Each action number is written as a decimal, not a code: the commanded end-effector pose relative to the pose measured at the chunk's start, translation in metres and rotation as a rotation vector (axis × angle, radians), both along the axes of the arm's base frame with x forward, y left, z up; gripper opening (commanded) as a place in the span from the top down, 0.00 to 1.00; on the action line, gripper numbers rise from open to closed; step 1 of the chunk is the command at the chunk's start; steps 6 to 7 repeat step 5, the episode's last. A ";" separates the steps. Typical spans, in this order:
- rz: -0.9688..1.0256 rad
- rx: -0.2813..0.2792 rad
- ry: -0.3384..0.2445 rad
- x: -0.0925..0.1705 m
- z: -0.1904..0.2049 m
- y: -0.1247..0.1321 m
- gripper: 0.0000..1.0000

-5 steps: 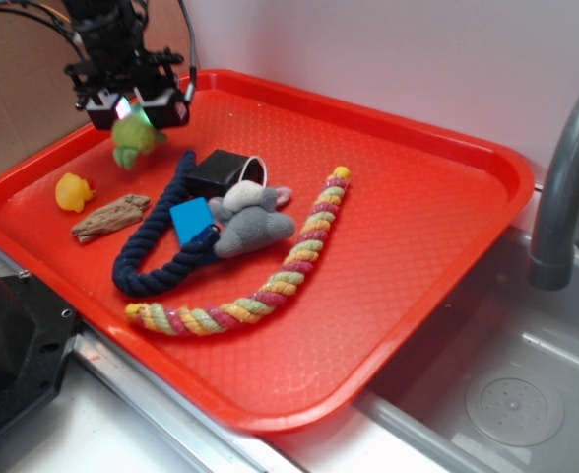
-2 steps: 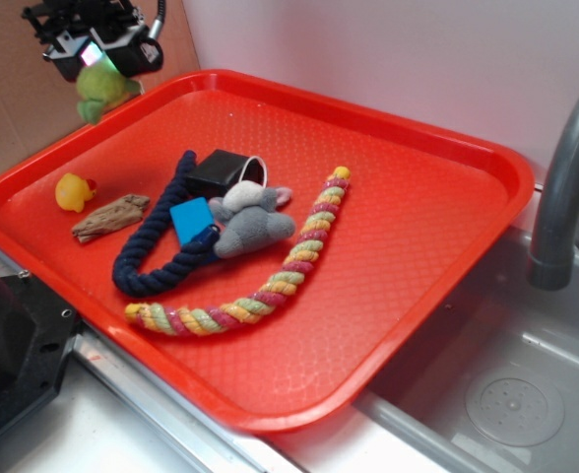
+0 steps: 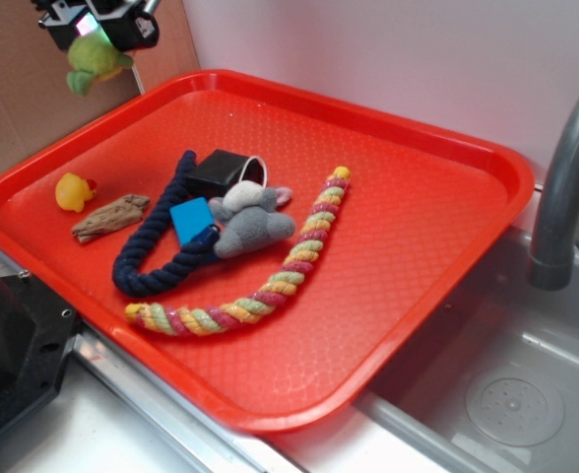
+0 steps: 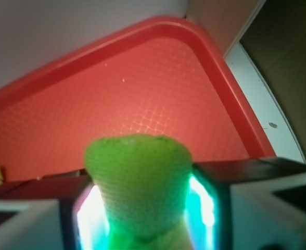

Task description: Grab the green animal.

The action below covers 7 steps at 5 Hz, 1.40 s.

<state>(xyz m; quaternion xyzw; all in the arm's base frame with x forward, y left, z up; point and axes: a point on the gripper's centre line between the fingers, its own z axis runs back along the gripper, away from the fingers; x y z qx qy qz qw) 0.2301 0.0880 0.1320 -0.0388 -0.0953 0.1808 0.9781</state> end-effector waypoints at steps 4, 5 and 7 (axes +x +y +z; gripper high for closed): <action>-0.272 0.096 -0.025 -0.034 0.050 -0.040 1.00; -0.283 0.137 -0.051 -0.030 0.047 -0.033 1.00; -0.283 0.137 -0.051 -0.030 0.047 -0.033 1.00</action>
